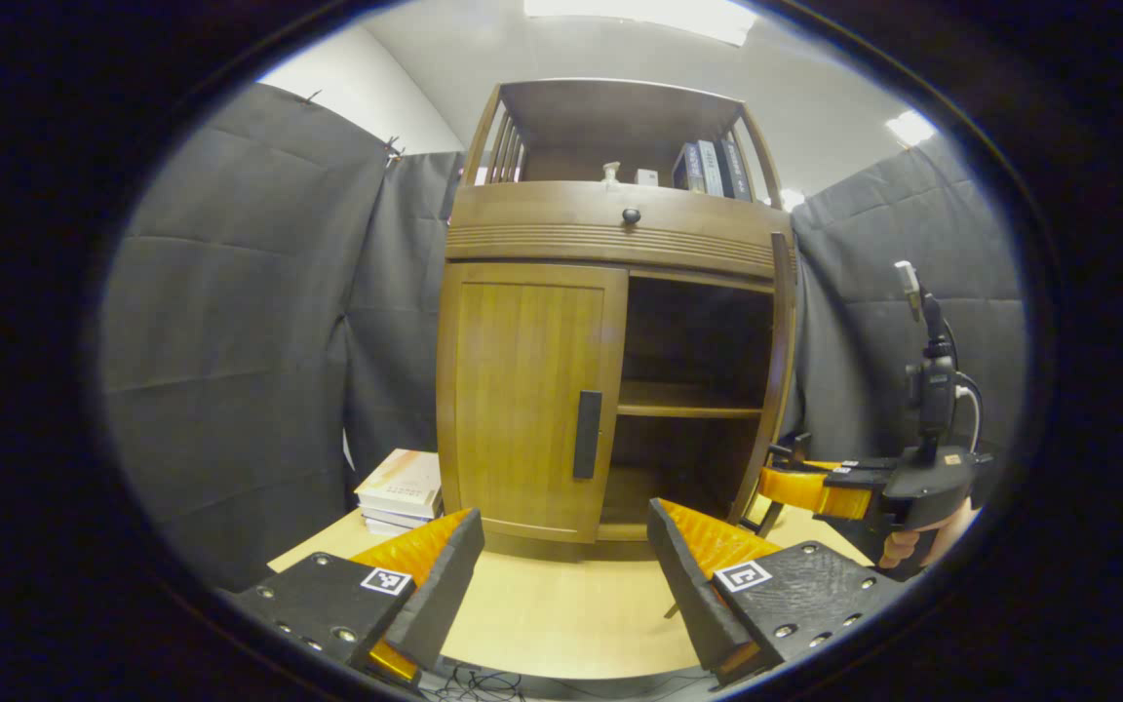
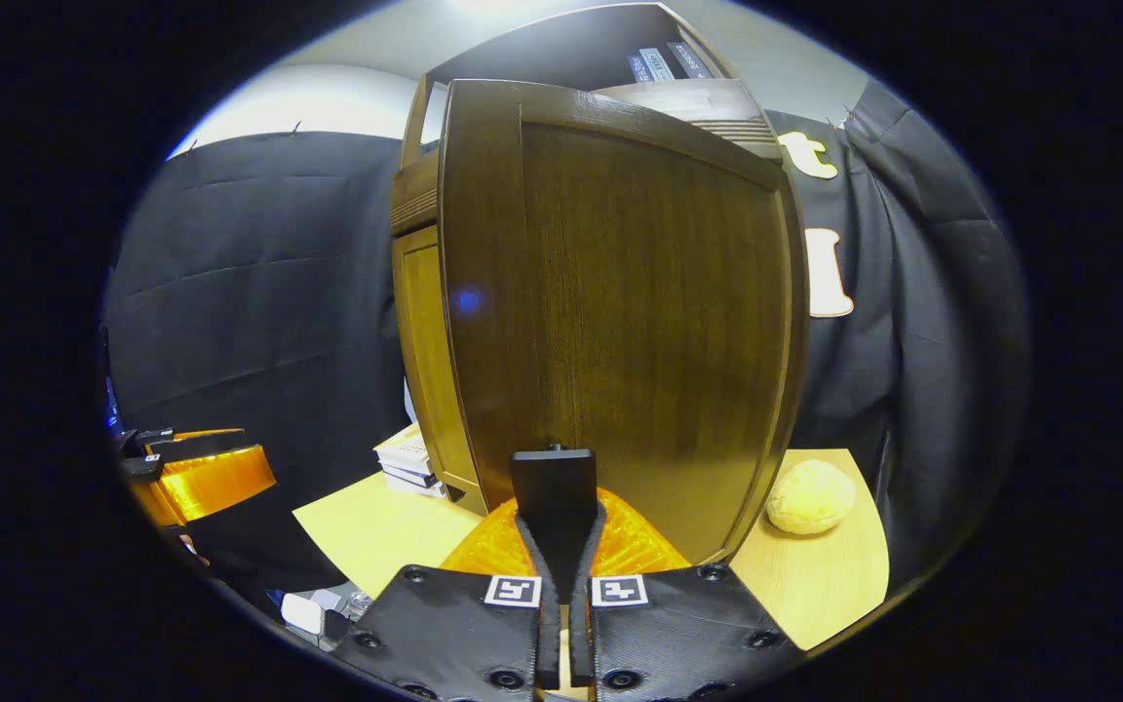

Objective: Open the right door of the double-door shoe cabinet with the right hand, and open the left door with the left hand.

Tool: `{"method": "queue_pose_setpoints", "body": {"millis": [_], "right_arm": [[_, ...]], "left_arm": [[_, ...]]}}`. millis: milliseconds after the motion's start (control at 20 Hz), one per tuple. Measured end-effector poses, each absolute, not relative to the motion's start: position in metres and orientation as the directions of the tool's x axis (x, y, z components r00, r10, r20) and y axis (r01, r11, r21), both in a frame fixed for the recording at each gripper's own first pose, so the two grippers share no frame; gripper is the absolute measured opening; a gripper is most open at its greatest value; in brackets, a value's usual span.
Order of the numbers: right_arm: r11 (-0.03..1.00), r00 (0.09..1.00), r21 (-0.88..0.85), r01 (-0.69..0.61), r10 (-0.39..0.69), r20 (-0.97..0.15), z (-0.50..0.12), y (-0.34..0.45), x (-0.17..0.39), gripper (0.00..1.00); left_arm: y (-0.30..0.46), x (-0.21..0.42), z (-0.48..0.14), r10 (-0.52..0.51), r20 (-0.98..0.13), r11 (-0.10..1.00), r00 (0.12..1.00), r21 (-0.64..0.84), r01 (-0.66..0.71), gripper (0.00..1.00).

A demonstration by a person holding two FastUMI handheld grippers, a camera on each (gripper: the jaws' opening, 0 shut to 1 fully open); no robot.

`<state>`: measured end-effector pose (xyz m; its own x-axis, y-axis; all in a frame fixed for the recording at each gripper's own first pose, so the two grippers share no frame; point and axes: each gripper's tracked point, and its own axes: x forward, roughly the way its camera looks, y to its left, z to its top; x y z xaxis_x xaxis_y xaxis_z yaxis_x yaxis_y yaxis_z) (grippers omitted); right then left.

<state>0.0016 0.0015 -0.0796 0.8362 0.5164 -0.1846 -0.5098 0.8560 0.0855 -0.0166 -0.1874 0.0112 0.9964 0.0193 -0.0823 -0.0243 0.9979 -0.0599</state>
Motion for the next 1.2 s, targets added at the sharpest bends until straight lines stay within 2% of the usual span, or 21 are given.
{"method": "queue_pose_setpoints", "body": {"millis": [200,700,750,950,1000,1100,1200], "right_arm": [[0.838,0.823,0.100,-0.536,0.545,-0.159,-0.081,-0.024,-0.011,0.02],[0.808,0.797,0.112,-0.579,0.589,-0.136,-0.086,-0.065,-0.033,0.02],[0.802,0.791,0.115,-0.586,0.597,-0.133,-0.086,-0.070,-0.037,0.05],[0.756,0.745,0.106,-0.646,0.655,-0.127,-0.086,-0.073,-0.034,0.06],[0.746,0.736,0.107,-0.658,0.666,-0.123,-0.085,-0.078,-0.038,0.08],[0.744,0.736,0.094,-0.661,0.668,-0.113,-0.085,-0.085,-0.037,0.05],[0.748,0.739,0.103,-0.656,0.664,-0.112,-0.085,-0.097,-0.038,0.12]], "left_arm": [[-0.207,-0.043,0.004,0.066,-0.060,0.997,0.996,-0.036,-0.068,0.97],[-0.232,-0.067,-0.015,0.046,-0.092,0.998,0.995,-0.029,-0.048,0.98],[-0.234,-0.068,-0.016,0.044,-0.092,0.999,0.995,-0.024,-0.046,0.98],[-0.243,-0.066,-0.013,0.031,-0.081,0.999,0.996,-0.010,-0.032,0.98],[-0.249,-0.066,-0.011,0.027,-0.080,1.000,0.996,-0.007,-0.028,0.98],[-0.261,-0.067,-0.011,0.026,-0.084,1.000,0.996,0.004,-0.026,0.98],[-0.267,-0.067,-0.009,0.028,-0.084,1.000,0.996,0.010,-0.027,0.98]]}}
